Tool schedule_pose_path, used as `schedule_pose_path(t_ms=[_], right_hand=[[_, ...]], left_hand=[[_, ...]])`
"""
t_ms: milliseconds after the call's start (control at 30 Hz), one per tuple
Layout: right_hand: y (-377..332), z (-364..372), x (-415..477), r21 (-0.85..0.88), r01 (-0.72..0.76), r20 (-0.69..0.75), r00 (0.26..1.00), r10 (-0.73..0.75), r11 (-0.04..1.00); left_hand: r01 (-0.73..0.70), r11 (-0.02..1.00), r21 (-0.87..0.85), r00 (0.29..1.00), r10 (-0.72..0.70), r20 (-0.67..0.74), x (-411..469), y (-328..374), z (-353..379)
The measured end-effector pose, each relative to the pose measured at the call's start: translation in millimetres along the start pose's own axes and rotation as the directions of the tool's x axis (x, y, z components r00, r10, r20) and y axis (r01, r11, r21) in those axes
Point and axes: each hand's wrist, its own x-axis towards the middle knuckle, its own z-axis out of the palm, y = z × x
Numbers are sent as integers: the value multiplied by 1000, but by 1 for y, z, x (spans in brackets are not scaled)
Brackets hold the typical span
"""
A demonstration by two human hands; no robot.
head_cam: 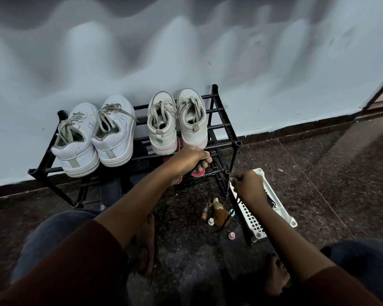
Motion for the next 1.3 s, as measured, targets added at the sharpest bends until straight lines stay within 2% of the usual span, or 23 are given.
schedule_pose_path(t_ms=[67, 133, 200, 367, 400, 467, 600, 700, 833, 1067, 1167, 1300], right_hand=[[-10, -3, -5, 110, 123, -170, 980, -103, 986], [-25, -9, -7, 316, 194, -221, 967, -127, 929], [-37, -13, -8, 573, 130, -96, 991, -91, 809], [-43, -9, -12, 781, -91, 168, 983, -68, 618], [-42, -9, -11, 784, -119, 197, 978, -63, 609], [-37, -10, -8, 733, -110, 197, 979, -55, 672], [-29, -7, -3, 559, -22, 70, 997, -20, 829], [-26, -5, -3, 523, -32, 22, 999, 24, 852], [-25, -7, -4, 492, -10, -17, 1000, 22, 871], [-21, -11, -5, 498, 9, -26, 1000, 4, 867], [-21, -12, -6, 522, 19, 31, 999, -41, 853], [-21, -13, -7, 523, 9, 73, 996, -55, 852]], left_hand=[[-4, 1000, 20, 1000, 4, 0, 1, -1, 1], [-8, 998, 67, 999, 6, 36, 2, -2, 3], [-16, 995, 100, 997, 8, 81, 2, -4, 6], [-8, 992, 127, 995, -4, 99, 3, -7, 8], [-4, 990, 139, 995, -10, 98, 3, -8, 8], [-4, 985, 171, 996, -12, 91, 3, -11, 7], [-64, 935, 348, 998, 67, 3, 3, -10, -2], [-87, 892, 444, 992, 117, -40, 3, -9, -11], [-90, 884, 458, 973, 176, -149, 5, -11, -15], [-244, 880, 408, 863, 389, -323, 3, -5, -13], [-329, 913, 240, 847, 398, -353, 4, -4, -6], [-349, 929, -120, 894, 292, -338, 5, -3, 3]])
